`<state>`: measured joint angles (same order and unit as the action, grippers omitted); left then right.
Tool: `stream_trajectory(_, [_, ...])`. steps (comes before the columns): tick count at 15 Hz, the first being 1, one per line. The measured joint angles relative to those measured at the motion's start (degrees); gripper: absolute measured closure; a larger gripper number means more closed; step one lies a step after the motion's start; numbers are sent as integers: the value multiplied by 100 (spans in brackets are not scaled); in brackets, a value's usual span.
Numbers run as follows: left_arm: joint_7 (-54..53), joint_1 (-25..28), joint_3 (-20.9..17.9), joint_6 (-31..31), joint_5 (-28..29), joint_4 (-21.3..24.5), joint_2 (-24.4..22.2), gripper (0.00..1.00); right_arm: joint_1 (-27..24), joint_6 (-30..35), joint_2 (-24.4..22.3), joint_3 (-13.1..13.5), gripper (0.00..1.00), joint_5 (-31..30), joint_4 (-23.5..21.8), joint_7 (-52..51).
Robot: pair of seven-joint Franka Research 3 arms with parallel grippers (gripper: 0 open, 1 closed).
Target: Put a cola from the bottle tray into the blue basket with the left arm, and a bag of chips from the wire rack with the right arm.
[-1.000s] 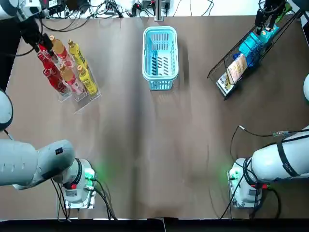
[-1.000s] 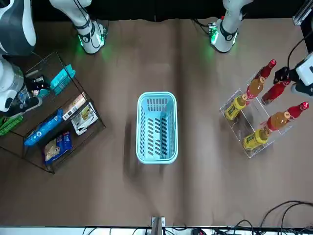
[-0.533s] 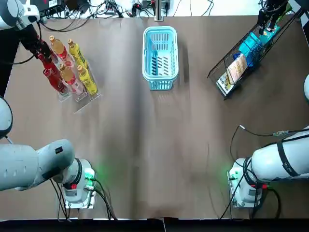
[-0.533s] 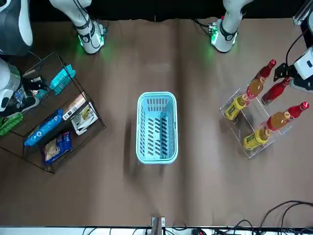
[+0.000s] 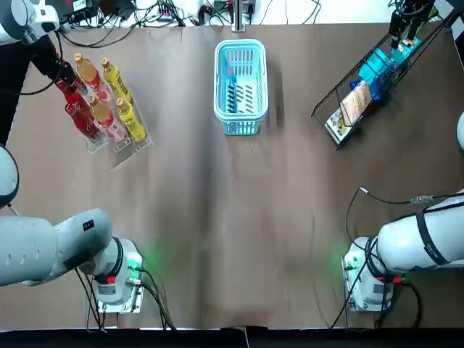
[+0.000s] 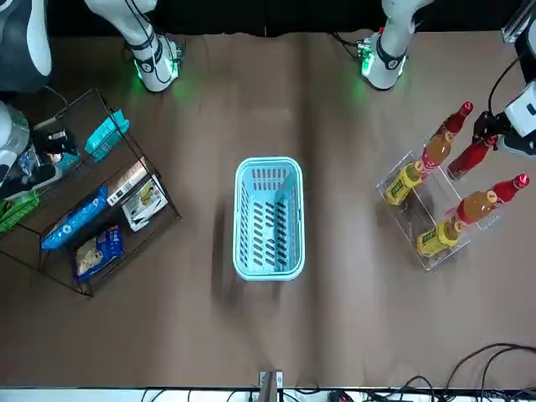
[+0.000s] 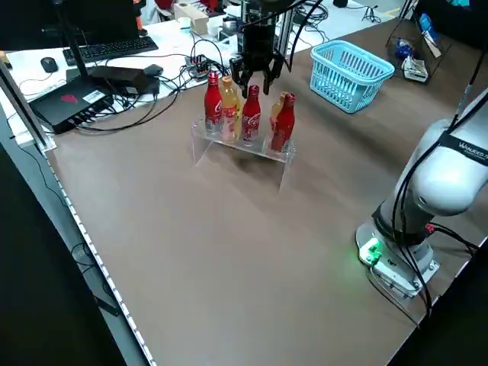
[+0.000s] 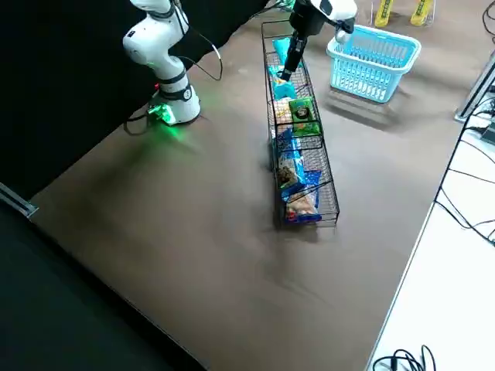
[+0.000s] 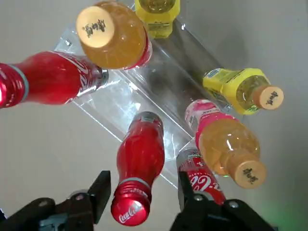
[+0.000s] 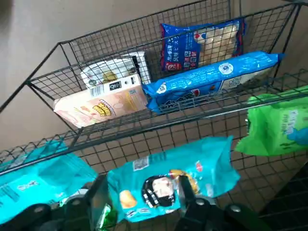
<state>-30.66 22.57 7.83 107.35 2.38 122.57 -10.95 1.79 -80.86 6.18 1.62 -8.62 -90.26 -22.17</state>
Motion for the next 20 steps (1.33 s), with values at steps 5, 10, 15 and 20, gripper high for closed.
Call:
stream_trajectory(5, [25,0,0,17,0,0,0,48,-94,0,2,1,43,-14,-1,-76])
stream_trajectory(10, [31,1,-2,48,0,-16,0,57,-94,28,18,-9,77,-14,-20,-79])
stream_trajectory(15, [38,12,-4,56,0,-38,1,67,-96,31,43,-9,97,-20,-33,-79])
stream_trajectory(20, [104,61,-8,56,0,-87,1,68,-96,15,43,-15,98,-20,-22,-79])
